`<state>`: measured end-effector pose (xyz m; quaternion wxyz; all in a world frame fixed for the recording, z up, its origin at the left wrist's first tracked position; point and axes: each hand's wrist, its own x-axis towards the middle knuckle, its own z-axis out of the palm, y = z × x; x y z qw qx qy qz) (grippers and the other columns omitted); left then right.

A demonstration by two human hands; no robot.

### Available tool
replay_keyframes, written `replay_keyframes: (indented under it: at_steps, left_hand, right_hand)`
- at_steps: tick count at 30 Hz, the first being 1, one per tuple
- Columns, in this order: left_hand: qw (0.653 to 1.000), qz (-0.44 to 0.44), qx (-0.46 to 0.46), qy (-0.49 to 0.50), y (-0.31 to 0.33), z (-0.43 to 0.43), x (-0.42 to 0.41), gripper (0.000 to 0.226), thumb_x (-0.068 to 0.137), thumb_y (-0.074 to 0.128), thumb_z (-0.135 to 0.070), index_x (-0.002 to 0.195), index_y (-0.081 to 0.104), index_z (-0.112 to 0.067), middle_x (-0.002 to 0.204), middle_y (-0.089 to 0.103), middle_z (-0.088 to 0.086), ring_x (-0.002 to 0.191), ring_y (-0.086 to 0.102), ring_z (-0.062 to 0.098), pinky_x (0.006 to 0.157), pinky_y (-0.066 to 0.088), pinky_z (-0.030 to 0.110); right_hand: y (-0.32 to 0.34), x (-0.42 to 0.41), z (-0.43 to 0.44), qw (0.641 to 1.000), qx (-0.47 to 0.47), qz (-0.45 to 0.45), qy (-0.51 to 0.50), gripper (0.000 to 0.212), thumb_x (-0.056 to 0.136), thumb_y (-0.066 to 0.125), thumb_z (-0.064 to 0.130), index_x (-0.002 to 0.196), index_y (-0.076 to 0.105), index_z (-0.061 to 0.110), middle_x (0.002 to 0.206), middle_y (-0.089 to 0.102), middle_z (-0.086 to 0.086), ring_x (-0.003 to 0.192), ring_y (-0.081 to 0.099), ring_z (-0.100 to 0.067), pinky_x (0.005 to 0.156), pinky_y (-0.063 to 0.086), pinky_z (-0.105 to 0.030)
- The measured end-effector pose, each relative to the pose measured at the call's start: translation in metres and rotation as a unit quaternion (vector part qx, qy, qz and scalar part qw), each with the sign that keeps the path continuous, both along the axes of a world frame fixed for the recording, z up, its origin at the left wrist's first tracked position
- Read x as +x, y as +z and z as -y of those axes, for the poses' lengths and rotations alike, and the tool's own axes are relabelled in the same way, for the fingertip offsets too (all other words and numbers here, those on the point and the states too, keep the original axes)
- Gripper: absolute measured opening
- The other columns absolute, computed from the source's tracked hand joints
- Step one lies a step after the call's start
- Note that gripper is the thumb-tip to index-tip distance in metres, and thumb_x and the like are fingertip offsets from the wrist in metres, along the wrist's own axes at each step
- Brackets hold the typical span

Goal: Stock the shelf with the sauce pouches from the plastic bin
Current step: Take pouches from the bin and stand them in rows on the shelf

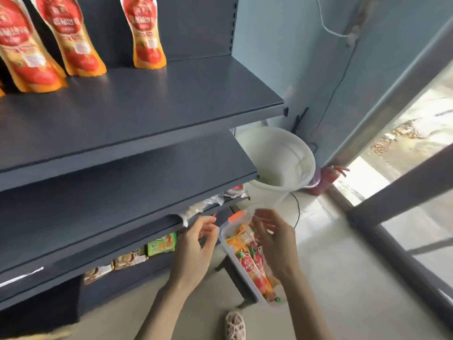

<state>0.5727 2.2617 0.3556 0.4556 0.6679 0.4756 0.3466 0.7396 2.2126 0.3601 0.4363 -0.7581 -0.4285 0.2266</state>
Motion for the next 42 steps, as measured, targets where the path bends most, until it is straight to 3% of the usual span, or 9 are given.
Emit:
replay_keyframes:
  at_steps: [3,15,19,22,25,27,33,38,42]
  left_hand:
    - [0.998,-0.010,-0.038,-0.044,-0.023,0.014,0.037,0.014,0.090,0.059,-0.013,0.098,0.059,-0.025,0.089,0.064,-0.017,0.087,0.058,-0.010,0.072,0.041,0.002]
    - [0.963,-0.102,-0.244,0.041,-0.192,0.046,0.193,0.013,0.090,0.058,-0.014,0.100,0.061,-0.021,0.089,0.063,-0.017,0.084,0.060,0.002,0.069,0.041,0.003]
    - [0.938,-0.128,-0.307,0.092,-0.260,0.045,0.227,0.015,0.090,0.058,-0.015,0.105,0.060,-0.014,0.092,0.064,-0.007,0.085,0.059,0.004,0.067,0.042,0.004]
    - [0.909,-0.137,-0.366,0.145,-0.316,0.041,0.246,0.018,0.090,0.060,-0.019,0.107,0.058,-0.014,0.101,0.063,-0.001,0.094,0.060,0.015,0.079,0.045,0.023]
    - [0.848,-0.136,-0.457,0.230,-0.376,0.039,0.259,0.026,0.088,0.062,-0.023,0.112,0.054,-0.015,0.112,0.061,0.002,0.100,0.058,0.019,0.088,0.047,0.033]
    - [0.817,-0.139,-0.495,0.259,-0.411,0.041,0.265,0.034,0.088,0.061,-0.025,0.118,0.050,-0.014,0.120,0.059,0.004,0.104,0.058,0.022,0.091,0.048,0.038]
    - [0.814,-0.163,-0.478,0.288,-0.482,0.052,0.280,0.071,0.084,0.067,-0.024,0.142,0.027,-0.013,0.140,0.039,0.010,0.127,0.045,0.028,0.105,0.039,0.045]
    - [0.815,-0.218,-0.441,0.307,-0.502,0.059,0.285,0.068,0.085,0.066,-0.025,0.139,0.031,-0.002,0.137,0.041,0.014,0.125,0.046,0.030,0.101,0.040,0.040]
    - [0.815,-0.233,-0.435,0.303,-0.506,0.059,0.289,0.051,0.084,0.066,-0.029,0.123,0.046,-0.002,0.123,0.054,0.014,0.113,0.054,0.031,0.090,0.047,0.040]
  right_hand:
    - [-0.019,0.036,0.020,0.999,-0.034,0.012,-0.023,0.018,0.092,0.058,0.019,0.108,0.065,0.016,0.094,0.062,0.017,0.081,0.055,0.012,0.074,0.046,-0.012]
    - [-0.177,0.191,0.033,0.975,-0.212,-0.074,0.004,0.016,0.093,0.057,0.020,0.105,0.065,0.015,0.097,0.067,0.007,0.089,0.065,-0.014,0.078,0.056,-0.038]
    - [-0.242,0.213,0.017,0.964,-0.250,-0.087,0.025,0.017,0.093,0.056,0.018,0.106,0.066,0.012,0.096,0.066,0.008,0.087,0.063,-0.012,0.078,0.051,-0.025]
    - [-0.296,0.220,0.007,0.954,-0.281,-0.096,0.037,0.017,0.092,0.055,0.015,0.105,0.065,0.010,0.094,0.064,0.007,0.088,0.062,-0.014,0.079,0.049,-0.027]
    - [-0.361,0.223,0.003,0.943,-0.324,-0.066,0.045,0.025,0.093,0.053,0.018,0.116,0.061,0.011,0.114,0.065,0.000,0.108,0.059,-0.019,0.083,0.042,-0.023]
    - [-0.406,0.225,0.003,0.935,-0.351,-0.039,0.032,0.032,0.093,0.054,0.022,0.123,0.055,0.013,0.127,0.059,-0.003,0.119,0.052,-0.023,0.094,0.044,-0.031]
    - [-0.496,0.224,0.012,0.920,-0.390,-0.013,-0.015,0.057,0.090,0.055,0.031,0.141,0.035,0.014,0.142,0.043,-0.010,0.133,0.032,-0.030,0.112,0.027,-0.047]
    - [-0.521,0.229,0.017,0.910,-0.411,0.030,-0.036,0.056,0.090,0.055,0.036,0.135,0.040,0.007,0.131,0.045,-0.014,0.122,0.037,-0.032,0.105,0.029,-0.041]
    - [-0.530,0.223,0.023,0.893,-0.447,-0.045,-0.009,0.047,0.085,0.058,0.042,0.118,0.051,0.009,0.124,0.048,-0.009,0.116,0.044,-0.028,0.099,0.040,-0.043]
